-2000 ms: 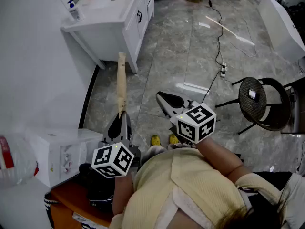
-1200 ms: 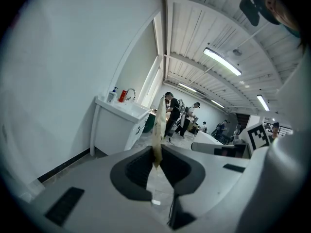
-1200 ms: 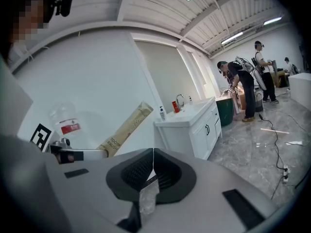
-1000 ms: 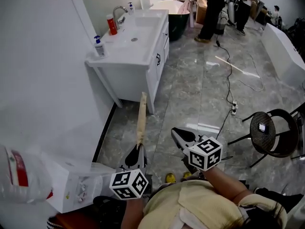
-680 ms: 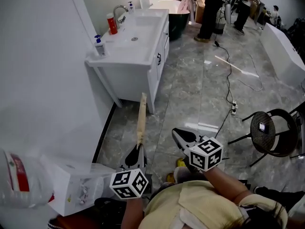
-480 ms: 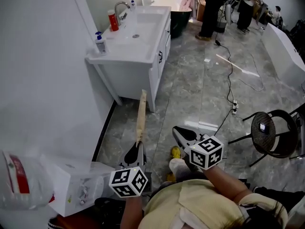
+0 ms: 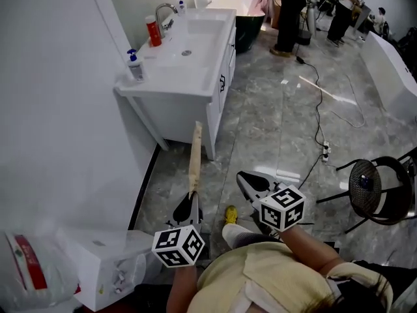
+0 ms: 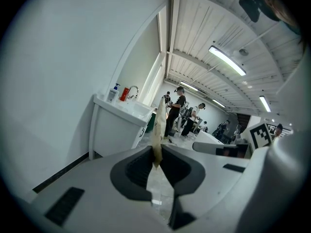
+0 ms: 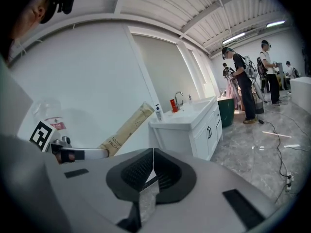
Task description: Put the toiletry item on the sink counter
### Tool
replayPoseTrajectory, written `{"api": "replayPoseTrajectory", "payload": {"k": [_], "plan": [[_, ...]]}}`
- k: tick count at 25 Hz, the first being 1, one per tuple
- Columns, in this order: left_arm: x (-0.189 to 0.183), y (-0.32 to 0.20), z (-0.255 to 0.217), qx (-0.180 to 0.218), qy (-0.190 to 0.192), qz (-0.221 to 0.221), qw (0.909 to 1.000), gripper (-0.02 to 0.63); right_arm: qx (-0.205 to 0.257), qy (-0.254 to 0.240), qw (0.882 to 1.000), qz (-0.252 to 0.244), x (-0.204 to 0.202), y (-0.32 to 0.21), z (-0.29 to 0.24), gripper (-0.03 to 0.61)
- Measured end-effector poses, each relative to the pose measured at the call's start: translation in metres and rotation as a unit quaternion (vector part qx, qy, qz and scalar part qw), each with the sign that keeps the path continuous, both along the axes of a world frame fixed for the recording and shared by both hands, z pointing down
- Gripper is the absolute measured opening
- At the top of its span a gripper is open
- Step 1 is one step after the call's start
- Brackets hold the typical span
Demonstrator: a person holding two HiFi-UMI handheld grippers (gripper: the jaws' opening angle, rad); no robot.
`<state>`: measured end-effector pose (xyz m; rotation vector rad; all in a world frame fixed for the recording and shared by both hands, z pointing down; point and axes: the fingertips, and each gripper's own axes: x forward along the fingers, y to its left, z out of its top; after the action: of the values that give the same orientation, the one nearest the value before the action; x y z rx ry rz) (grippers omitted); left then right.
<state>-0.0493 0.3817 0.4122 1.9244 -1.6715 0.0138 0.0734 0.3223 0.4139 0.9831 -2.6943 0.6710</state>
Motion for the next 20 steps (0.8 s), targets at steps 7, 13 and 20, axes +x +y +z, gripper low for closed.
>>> {"api": "replayPoseTrajectory", "payload": {"k": [7,13,20], "plan": [[-0.023,-0.044,-0.008,-0.003,-0.006,-0.015,0.9999,0.075,-0.007,-0.006,1.0,-0.018,-0.027,-0.049,-0.004,0.028],[-0.037,-0.077,-0.013,-0.006,-0.025,-0.02,0.9995,0.075,-0.009,-0.01,1.0,-0.024,-0.044,-0.089,-0.006,0.028],[-0.049,-0.117,-0.014,-0.012,-0.019,-0.024,0.9995,0.075,-0.007,-0.015,1.0,-0.026,-0.056,-0.129,-0.007,0.028]]}}
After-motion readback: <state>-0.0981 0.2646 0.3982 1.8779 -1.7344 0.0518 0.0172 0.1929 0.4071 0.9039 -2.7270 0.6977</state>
